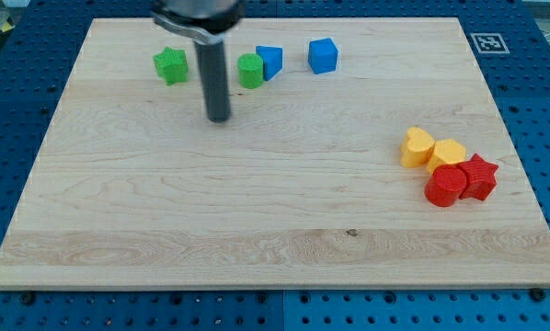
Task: Push the green star closer to the green circle
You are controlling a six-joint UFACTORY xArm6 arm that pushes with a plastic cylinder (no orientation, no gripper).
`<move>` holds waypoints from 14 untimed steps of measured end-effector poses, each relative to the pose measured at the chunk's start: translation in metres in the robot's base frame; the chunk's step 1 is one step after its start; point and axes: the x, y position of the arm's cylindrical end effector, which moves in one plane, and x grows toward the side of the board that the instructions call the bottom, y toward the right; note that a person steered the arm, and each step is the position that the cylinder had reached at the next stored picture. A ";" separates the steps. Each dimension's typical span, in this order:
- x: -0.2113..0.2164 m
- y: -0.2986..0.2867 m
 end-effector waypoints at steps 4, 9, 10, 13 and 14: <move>-0.106 -0.165; -0.119 -0.063; -0.115 -0.026; -0.139 0.007; -0.165 -0.018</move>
